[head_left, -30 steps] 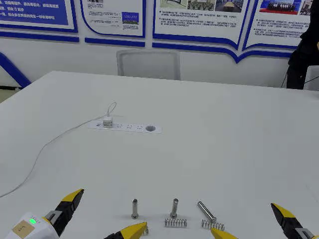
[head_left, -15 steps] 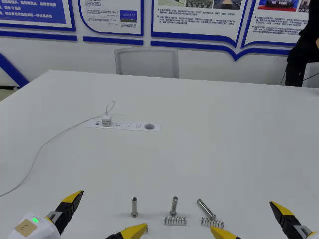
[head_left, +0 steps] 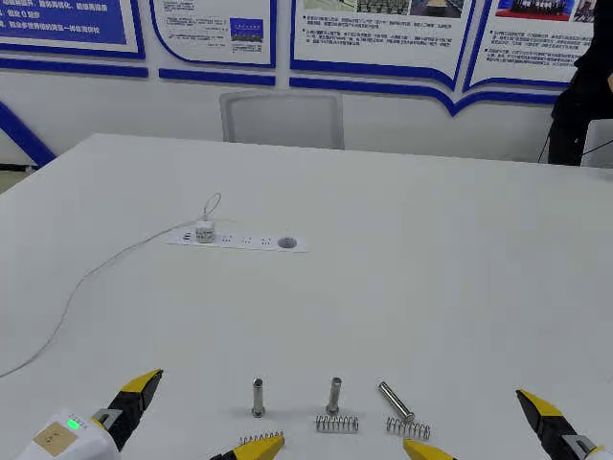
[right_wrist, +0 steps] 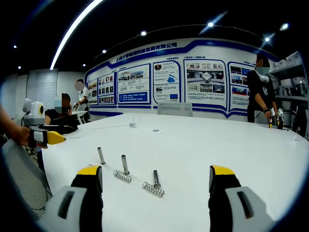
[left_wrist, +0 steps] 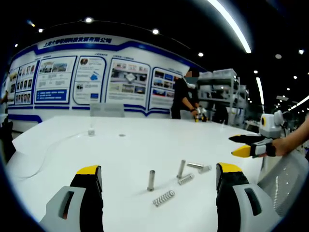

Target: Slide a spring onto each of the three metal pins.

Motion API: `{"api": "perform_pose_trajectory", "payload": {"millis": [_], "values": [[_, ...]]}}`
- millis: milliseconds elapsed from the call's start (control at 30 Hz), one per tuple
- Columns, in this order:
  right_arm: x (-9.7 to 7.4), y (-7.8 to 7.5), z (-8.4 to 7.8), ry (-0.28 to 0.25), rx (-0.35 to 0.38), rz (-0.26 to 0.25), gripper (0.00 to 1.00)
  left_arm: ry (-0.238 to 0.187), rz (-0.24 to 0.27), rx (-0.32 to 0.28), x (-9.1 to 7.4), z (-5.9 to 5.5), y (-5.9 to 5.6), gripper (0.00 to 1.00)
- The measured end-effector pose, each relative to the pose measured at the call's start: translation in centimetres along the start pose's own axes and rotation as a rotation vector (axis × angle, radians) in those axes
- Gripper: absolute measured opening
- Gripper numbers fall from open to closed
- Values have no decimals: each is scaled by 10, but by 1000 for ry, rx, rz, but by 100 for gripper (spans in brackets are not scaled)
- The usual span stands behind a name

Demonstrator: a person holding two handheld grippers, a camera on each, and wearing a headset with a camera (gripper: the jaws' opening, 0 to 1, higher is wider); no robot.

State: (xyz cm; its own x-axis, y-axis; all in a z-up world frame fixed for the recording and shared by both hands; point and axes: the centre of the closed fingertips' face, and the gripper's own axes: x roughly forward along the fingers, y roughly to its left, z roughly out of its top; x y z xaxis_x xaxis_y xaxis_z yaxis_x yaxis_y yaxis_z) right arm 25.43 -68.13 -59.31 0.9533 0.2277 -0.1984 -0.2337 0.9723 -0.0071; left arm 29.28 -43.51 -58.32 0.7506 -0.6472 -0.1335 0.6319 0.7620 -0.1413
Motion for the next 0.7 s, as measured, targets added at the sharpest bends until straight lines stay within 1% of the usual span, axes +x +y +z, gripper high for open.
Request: {"api": "perform_pose_trajectory", "payload": {"millis": [167, 367, 500, 600, 700], "values": [[1, 2, -2, 10, -10, 9, 92, -4, 8, -5, 0, 1, 2, 100], [1, 2, -4, 20, -3, 9, 92, 11, 8, -5, 0, -2, 3, 100], [1, 2, -2, 11, 0, 4, 92, 19, 4, -1, 0, -5, 2, 100], [1, 0, -4, 16, 2, 1, 92, 29, 6, 5, 0, -6, 2, 100], [1, 1, -5, 20, 4, 3, 92, 24, 7, 4, 0, -5, 2, 100]]}}
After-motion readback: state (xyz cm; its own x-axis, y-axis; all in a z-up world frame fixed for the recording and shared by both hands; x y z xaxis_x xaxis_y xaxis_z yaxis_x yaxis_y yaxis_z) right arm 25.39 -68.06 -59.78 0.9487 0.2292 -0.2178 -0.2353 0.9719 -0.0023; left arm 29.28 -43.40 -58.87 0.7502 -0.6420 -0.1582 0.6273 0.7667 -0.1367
